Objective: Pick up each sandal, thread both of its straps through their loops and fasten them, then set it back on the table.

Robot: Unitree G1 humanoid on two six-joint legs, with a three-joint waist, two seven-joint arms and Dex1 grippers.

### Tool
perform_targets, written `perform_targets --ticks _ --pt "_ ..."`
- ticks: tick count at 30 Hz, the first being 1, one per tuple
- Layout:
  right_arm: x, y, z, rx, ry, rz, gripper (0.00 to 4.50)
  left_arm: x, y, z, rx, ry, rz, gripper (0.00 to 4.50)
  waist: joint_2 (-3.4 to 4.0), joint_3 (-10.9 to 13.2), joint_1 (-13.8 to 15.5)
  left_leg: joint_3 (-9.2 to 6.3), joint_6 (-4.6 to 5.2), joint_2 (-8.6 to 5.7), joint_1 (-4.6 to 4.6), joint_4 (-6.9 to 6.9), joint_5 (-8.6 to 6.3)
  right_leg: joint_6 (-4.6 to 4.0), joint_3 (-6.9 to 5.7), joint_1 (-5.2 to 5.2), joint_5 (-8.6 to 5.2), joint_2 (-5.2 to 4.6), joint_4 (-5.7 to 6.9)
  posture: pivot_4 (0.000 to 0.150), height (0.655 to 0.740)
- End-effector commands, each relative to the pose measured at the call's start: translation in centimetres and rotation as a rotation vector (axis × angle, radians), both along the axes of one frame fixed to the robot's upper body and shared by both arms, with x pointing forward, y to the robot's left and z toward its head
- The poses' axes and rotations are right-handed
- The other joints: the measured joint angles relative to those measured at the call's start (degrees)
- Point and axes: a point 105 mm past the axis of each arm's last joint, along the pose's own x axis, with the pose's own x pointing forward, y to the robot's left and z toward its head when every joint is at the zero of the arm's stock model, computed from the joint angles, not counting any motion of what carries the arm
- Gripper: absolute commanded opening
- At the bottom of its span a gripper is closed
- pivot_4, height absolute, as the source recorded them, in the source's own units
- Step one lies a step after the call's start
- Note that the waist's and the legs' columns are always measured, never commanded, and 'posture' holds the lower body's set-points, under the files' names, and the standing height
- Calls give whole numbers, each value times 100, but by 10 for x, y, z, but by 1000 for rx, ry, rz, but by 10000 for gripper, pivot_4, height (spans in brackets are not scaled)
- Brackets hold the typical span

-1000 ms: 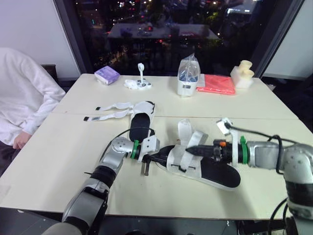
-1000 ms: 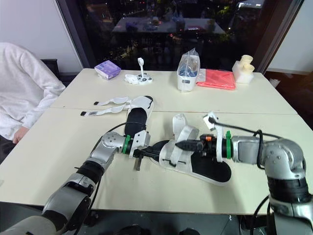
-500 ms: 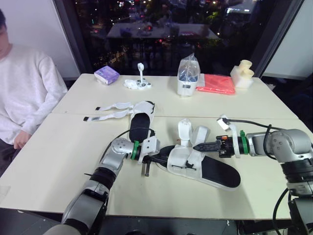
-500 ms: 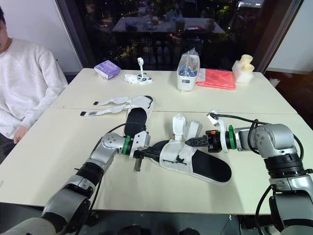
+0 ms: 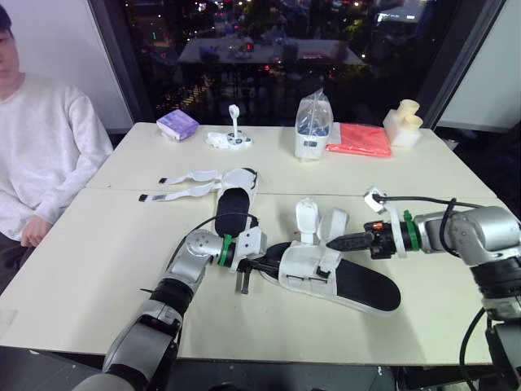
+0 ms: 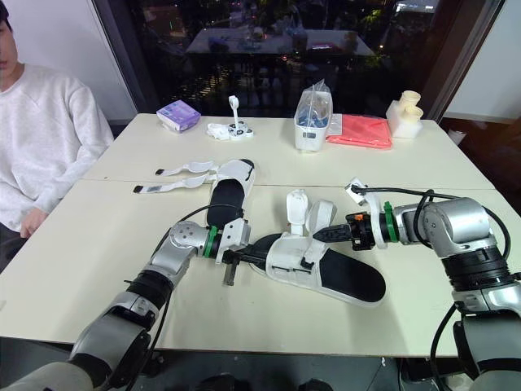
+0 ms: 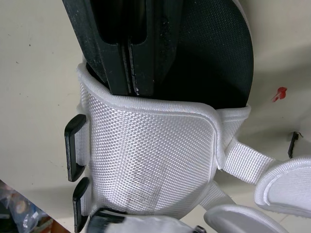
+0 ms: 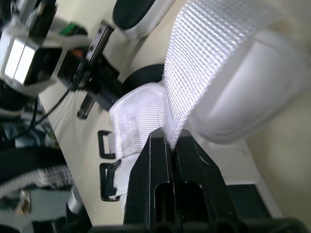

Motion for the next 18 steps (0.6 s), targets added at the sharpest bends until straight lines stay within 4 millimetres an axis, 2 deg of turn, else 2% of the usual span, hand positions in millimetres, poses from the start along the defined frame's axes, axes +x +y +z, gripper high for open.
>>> perform_targets --ticks 1,14,18 --pt "-3 5 2 -12 -31 34 549 -5 -3 -7 24 14 -20 0 0 0 -1 0 0 0 0 0 0 0 0 0 0 0 0 1500 7400" --pt "-3 19 2 -30 -113 79 549 -5 -2 -7 20 12 -14 0 0 0 -11 0 -1 0 0 -1 0 0 0 -1 0 0 0 1500 7400" --pt "-3 17 1 -47 -133 80 549 -5 -3 -6 19 12 -16 0 0 0 -4 1 -1 0 0 -1 0 0 -1 -1 0 0 0 1500 7400"
